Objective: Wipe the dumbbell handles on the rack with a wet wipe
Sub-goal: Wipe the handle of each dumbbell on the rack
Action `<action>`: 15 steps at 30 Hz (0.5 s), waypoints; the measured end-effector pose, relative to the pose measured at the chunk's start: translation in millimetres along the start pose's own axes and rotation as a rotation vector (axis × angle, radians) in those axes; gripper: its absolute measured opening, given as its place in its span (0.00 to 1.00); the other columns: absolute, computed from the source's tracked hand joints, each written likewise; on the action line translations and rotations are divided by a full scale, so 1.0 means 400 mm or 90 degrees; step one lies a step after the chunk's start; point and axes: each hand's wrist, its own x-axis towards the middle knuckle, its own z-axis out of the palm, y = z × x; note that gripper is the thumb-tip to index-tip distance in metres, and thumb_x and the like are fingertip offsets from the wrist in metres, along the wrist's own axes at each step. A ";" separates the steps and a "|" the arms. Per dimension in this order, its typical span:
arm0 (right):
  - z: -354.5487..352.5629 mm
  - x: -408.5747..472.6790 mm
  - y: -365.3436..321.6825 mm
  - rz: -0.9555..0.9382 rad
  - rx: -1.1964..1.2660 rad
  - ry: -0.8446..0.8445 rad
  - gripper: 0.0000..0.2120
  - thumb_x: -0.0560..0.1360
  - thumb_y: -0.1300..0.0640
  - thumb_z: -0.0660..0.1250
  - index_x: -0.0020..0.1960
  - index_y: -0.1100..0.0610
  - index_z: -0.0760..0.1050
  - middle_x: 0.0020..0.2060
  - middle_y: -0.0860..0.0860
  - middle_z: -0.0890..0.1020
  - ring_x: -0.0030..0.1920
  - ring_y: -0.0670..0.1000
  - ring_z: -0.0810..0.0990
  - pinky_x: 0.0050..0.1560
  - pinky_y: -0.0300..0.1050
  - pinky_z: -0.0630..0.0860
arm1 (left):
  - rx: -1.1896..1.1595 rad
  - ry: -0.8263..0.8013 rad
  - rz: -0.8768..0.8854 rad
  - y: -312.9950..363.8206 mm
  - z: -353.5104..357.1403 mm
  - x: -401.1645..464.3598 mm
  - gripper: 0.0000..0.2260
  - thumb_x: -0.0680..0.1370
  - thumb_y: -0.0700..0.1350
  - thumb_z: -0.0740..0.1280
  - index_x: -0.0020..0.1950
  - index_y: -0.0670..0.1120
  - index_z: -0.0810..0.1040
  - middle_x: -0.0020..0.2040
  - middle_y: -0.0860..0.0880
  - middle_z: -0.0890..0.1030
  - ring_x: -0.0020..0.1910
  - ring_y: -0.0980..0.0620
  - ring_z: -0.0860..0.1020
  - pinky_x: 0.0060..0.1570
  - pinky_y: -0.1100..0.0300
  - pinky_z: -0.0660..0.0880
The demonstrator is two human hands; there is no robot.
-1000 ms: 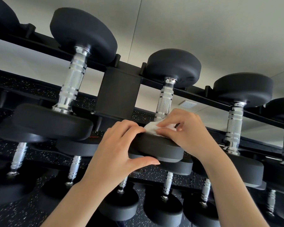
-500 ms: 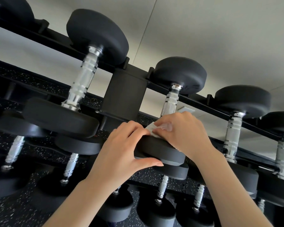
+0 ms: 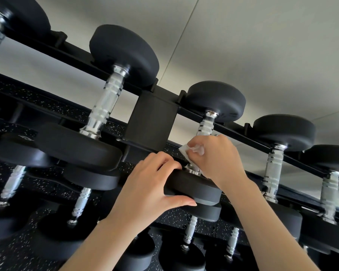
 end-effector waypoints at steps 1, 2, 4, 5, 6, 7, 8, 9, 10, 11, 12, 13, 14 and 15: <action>0.001 0.006 0.000 0.000 0.001 0.015 0.10 0.74 0.50 0.64 0.54 0.46 0.78 0.46 0.54 0.82 0.49 0.58 0.78 0.46 0.49 0.77 | 0.000 -0.001 0.000 -0.001 0.000 0.000 0.27 0.64 0.68 0.68 0.51 0.49 0.77 0.49 0.57 0.74 0.49 0.56 0.72 0.46 0.58 0.73; 0.002 0.011 0.001 -0.002 0.000 0.031 0.10 0.74 0.51 0.64 0.53 0.47 0.79 0.45 0.55 0.82 0.49 0.59 0.78 0.46 0.50 0.77 | 0.002 -0.001 0.001 -0.002 0.001 0.000 0.27 0.64 0.68 0.68 0.51 0.49 0.77 0.49 0.57 0.74 0.49 0.56 0.72 0.45 0.58 0.73; 0.002 0.018 0.003 -0.007 0.004 0.071 0.10 0.74 0.54 0.64 0.53 0.49 0.80 0.42 0.57 0.83 0.46 0.61 0.78 0.45 0.53 0.78 | 0.007 -0.002 0.002 -0.003 0.001 0.000 0.27 0.64 0.68 0.67 0.51 0.49 0.77 0.49 0.57 0.74 0.49 0.56 0.72 0.45 0.58 0.73; 0.002 0.024 0.008 -0.010 0.019 0.101 0.09 0.74 0.56 0.65 0.52 0.51 0.81 0.40 0.58 0.83 0.44 0.62 0.79 0.44 0.53 0.78 | 0.008 -0.003 0.003 -0.003 0.000 0.000 0.27 0.64 0.69 0.67 0.51 0.50 0.77 0.49 0.57 0.74 0.49 0.56 0.72 0.45 0.59 0.72; 0.003 0.035 0.015 -0.012 0.037 0.136 0.09 0.73 0.56 0.66 0.52 0.51 0.81 0.39 0.59 0.83 0.42 0.62 0.79 0.44 0.53 0.78 | 0.009 -0.004 0.003 -0.003 -0.001 0.000 0.27 0.64 0.69 0.66 0.51 0.50 0.77 0.49 0.57 0.74 0.49 0.56 0.72 0.45 0.59 0.72; 0.004 0.048 0.022 -0.009 0.055 0.168 0.09 0.73 0.57 0.67 0.51 0.52 0.82 0.39 0.59 0.84 0.41 0.63 0.80 0.43 0.54 0.79 | 0.010 -0.006 0.003 -0.003 -0.001 0.000 0.27 0.64 0.69 0.66 0.52 0.50 0.77 0.49 0.57 0.74 0.49 0.57 0.72 0.46 0.60 0.72; 0.003 0.063 0.029 -0.001 0.069 0.190 0.09 0.72 0.57 0.67 0.51 0.52 0.82 0.39 0.59 0.84 0.40 0.63 0.80 0.43 0.54 0.79 | 0.011 -0.007 0.005 -0.003 -0.002 0.000 0.27 0.65 0.69 0.66 0.52 0.50 0.76 0.49 0.57 0.73 0.49 0.57 0.72 0.46 0.61 0.71; 0.003 0.077 0.033 0.007 0.080 0.203 0.09 0.72 0.57 0.67 0.51 0.52 0.82 0.39 0.58 0.84 0.40 0.63 0.80 0.43 0.53 0.79 | 0.012 -0.007 0.006 -0.003 -0.002 0.000 0.26 0.65 0.69 0.66 0.52 0.51 0.76 0.49 0.58 0.73 0.49 0.57 0.72 0.46 0.61 0.71; 0.004 0.089 0.036 0.014 0.088 0.212 0.09 0.72 0.57 0.67 0.51 0.52 0.82 0.39 0.58 0.84 0.39 0.62 0.80 0.42 0.53 0.79 | 0.011 -0.007 0.006 -0.003 -0.003 0.000 0.26 0.65 0.69 0.66 0.52 0.51 0.76 0.49 0.58 0.73 0.49 0.57 0.72 0.45 0.62 0.71; 0.004 0.098 0.036 0.017 0.096 0.223 0.09 0.73 0.57 0.67 0.50 0.53 0.82 0.38 0.58 0.84 0.39 0.62 0.80 0.42 0.53 0.79 | 0.010 -0.006 0.006 -0.003 -0.003 0.001 0.26 0.65 0.69 0.66 0.52 0.51 0.76 0.49 0.58 0.73 0.49 0.57 0.72 0.45 0.62 0.71; 0.005 0.103 0.035 0.019 0.100 0.238 0.08 0.73 0.57 0.67 0.50 0.54 0.82 0.37 0.58 0.84 0.38 0.62 0.80 0.41 0.53 0.79 | 0.008 -0.005 0.007 -0.003 -0.003 0.001 0.26 0.65 0.69 0.66 0.52 0.51 0.76 0.49 0.58 0.73 0.49 0.57 0.72 0.45 0.62 0.72; 0.007 0.105 0.032 0.018 0.101 0.260 0.08 0.73 0.58 0.67 0.49 0.54 0.83 0.36 0.58 0.84 0.36 0.61 0.80 0.40 0.53 0.79 | 0.008 -0.005 0.009 -0.004 -0.003 0.002 0.26 0.65 0.69 0.66 0.52 0.51 0.76 0.49 0.58 0.73 0.49 0.57 0.72 0.45 0.61 0.72; 0.009 0.106 0.030 0.014 0.101 0.289 0.08 0.73 0.58 0.66 0.49 0.55 0.83 0.34 0.58 0.83 0.35 0.61 0.79 0.38 0.53 0.79 | 0.008 -0.008 0.011 -0.005 -0.003 0.002 0.26 0.65 0.69 0.66 0.52 0.50 0.76 0.49 0.58 0.73 0.49 0.57 0.72 0.45 0.60 0.72; 0.010 0.107 0.030 0.011 0.100 0.324 0.07 0.73 0.59 0.67 0.47 0.56 0.83 0.32 0.58 0.83 0.33 0.61 0.79 0.36 0.52 0.79 | 0.009 -0.010 0.015 -0.005 -0.004 0.003 0.27 0.65 0.69 0.67 0.52 0.50 0.76 0.49 0.58 0.73 0.49 0.57 0.72 0.46 0.60 0.72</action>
